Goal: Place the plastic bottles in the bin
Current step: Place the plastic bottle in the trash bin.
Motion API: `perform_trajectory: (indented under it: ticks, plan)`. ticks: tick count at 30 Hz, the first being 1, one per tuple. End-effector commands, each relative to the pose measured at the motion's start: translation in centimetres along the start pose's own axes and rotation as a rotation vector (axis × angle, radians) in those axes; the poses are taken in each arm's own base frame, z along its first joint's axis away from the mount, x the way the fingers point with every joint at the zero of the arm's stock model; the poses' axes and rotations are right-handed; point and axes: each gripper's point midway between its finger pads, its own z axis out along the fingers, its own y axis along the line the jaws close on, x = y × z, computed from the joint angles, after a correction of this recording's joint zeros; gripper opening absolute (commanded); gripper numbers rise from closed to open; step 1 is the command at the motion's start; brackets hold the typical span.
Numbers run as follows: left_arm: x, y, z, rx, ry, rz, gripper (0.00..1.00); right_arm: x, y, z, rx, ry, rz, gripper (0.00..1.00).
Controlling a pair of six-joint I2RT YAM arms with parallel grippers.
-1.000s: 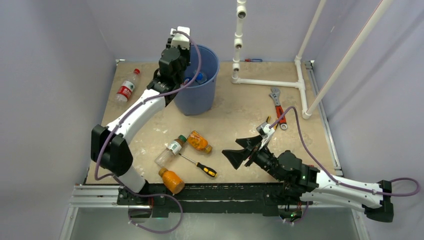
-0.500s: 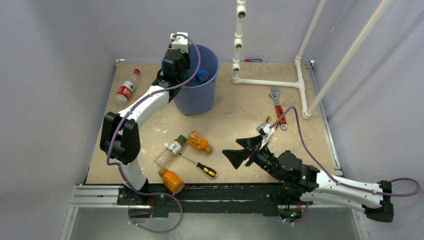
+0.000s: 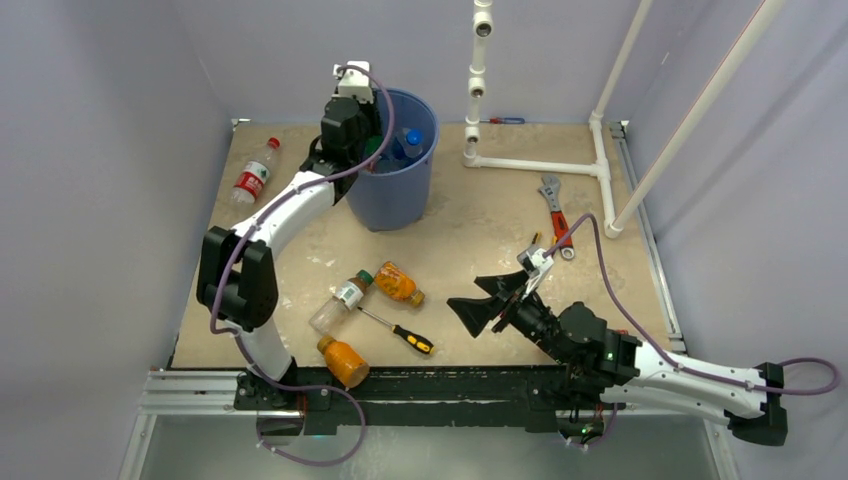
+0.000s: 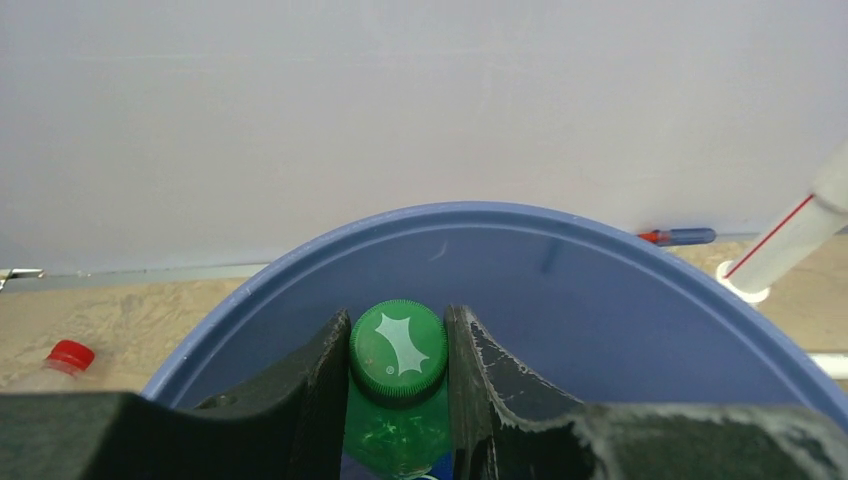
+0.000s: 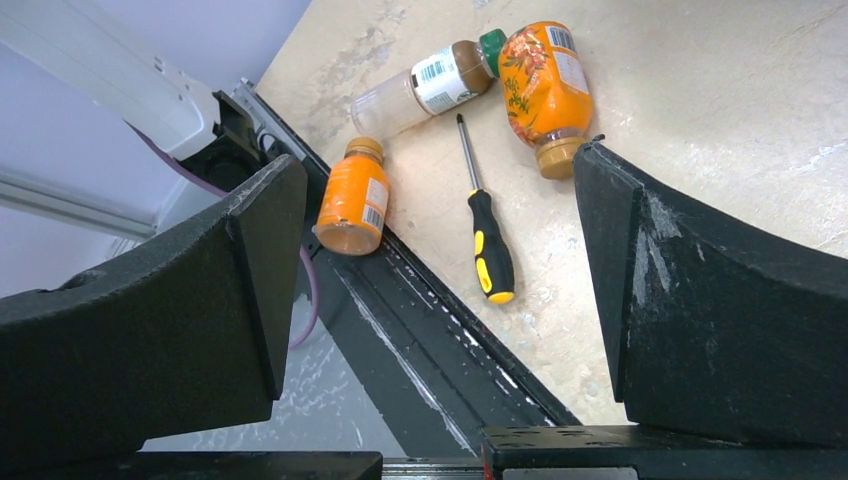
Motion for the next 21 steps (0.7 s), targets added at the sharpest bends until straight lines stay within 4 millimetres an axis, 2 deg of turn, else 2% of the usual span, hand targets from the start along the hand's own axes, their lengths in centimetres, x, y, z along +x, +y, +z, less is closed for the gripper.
perform_trajectory:
  ticks: [1, 4, 7, 12, 16, 19, 21]
  plan:
    - [-6.7, -1.2, -1.8, 0.064, -0.133, -0.078, 0.00, -0.4, 0.4, 0.2, -0.010, -0.018, 0.004, 0.97]
    - [-7.7, -0.9, -1.8, 0.054, -0.180, -0.050, 0.00, -0.5, 0.4, 0.2, -0.012, -0.018, 0.003, 0.97]
    - [-6.6, -1.2, -1.0, 0.059, -0.180, -0.024, 0.00, -0.6, 0.4, 0.1, -0.009, -0.019, 0.003, 0.97]
    - [-1.0, -2.1, 1.6, 0.077, -0.069, 0.024, 0.00, -0.7, 0.3, 0.1, -0.002, -0.015, 0.000, 0.97]
    - [3.5, -2.2, 2.5, 0.077, 0.029, 0.046, 0.00, -1.0, 0.2, -0.2, 0.006, -0.019, 0.003, 0.97]
    - [5.5, -2.0, 2.6, 0.067, 0.071, 0.047, 0.00, -1.1, 0.1, -0.4, 0.008, -0.022, 0.003, 0.97]
    - [5.9, -2.0, 2.4, 0.067, 0.082, 0.041, 0.00, -1.2, 0.1, -0.5, 0.008, -0.023, 0.004, 0.97]
